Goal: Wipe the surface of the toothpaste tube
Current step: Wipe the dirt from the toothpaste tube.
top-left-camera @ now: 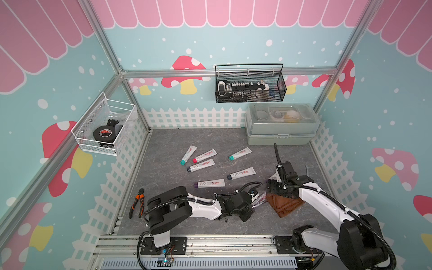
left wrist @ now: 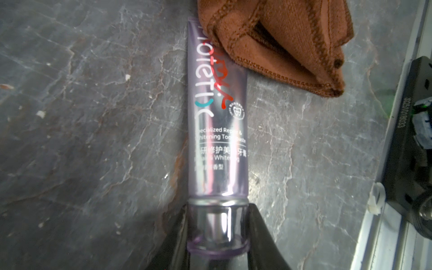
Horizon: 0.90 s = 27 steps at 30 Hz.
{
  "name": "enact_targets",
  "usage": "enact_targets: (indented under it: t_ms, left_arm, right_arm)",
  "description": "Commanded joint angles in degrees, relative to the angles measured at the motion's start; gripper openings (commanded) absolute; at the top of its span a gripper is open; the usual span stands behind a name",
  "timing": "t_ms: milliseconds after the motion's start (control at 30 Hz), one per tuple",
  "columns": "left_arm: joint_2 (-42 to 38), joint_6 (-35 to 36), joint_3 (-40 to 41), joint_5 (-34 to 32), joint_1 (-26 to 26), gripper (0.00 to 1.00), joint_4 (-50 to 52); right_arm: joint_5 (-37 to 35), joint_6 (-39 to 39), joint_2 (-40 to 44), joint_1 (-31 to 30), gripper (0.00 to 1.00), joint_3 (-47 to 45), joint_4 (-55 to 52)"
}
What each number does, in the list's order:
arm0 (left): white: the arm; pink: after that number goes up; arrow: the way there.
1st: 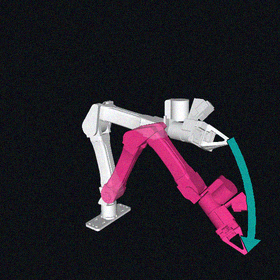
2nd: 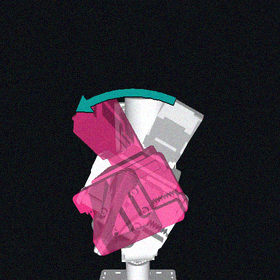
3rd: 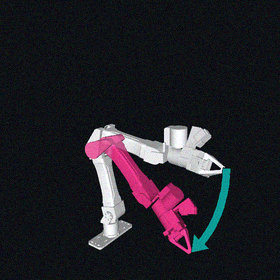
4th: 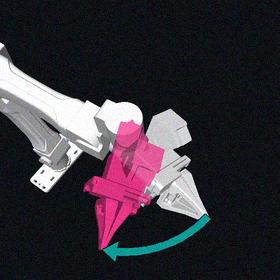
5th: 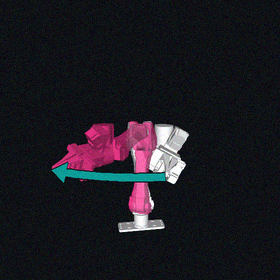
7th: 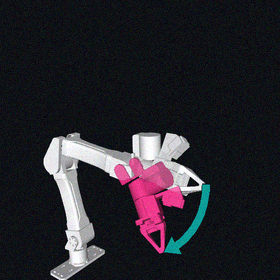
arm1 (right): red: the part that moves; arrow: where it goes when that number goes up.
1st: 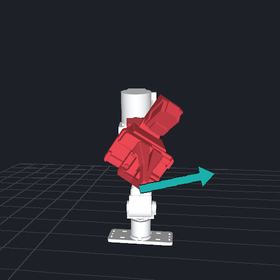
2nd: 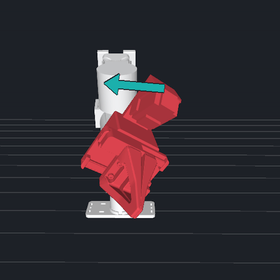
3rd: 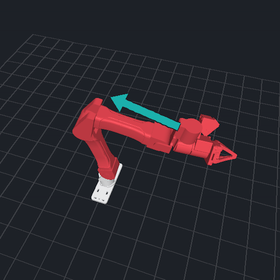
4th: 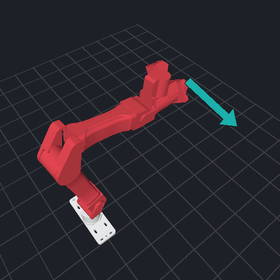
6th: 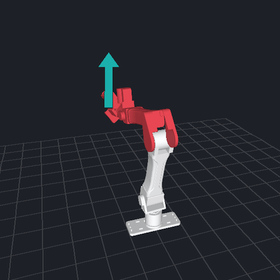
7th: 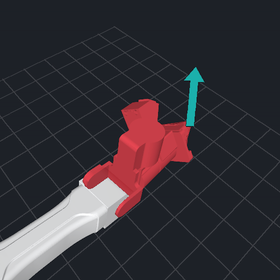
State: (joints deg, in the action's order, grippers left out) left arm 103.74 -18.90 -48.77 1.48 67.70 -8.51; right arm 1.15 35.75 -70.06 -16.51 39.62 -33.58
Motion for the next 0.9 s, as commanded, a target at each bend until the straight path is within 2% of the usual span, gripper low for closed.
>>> enact_targets:
  t_ms: [0,233,367,433,533,667,700,867]
  left_arm:
    - [1.9,-0.5,0.7,0.2,0.3,0.24,1.3]
    - [1.9,-0.5,1.1,0.0,0.2,0.24,1.0]
    - [2.0,-0.7,1.2,-0.1,0.0,0.24,0.7]
    - [2.0,-0.8,1.4,0.2,-0.1,0.24,0.4]
    - [2.1,-0.7,1.3,0.6,-0.5,0.24,0.0]
    - [2.2,0.0,0.7,1.0,-0.4,0.24,0.4]
    - [2.2,0.1,0.6,1.1,-0.4,0.24,0.4]
    - [3.5,1.0,-1.2,1.2,-0.6,0.24,0.9]
  right_arm:
    - [-0.5,1.3,-3.1,-0.2,0.78,0.3,2.2]
    - [-3.4,1.7,-5.9,-0.3,0.63,-2.7,4.7]
    - [-4.4,1.6,-4.5,-0.3,0.49,-4.3,4.8]
    - [-4.3,1.3,-4.4,-0.3,0.40,-4.6,4.7]
    - [-3.4,0.7,-4.2,-0.3,0.21,-4.9,4.5]
    - [0.0,-0.1,-1.2,-0.3,0.03,-4.7,3.1]
    - [0.9,-0.3,0.3,-0.3,0.00,-4.8,2.5]
    - [5.9,-2.5,4.1,-0.3,0.00,-2.9,-2.2]
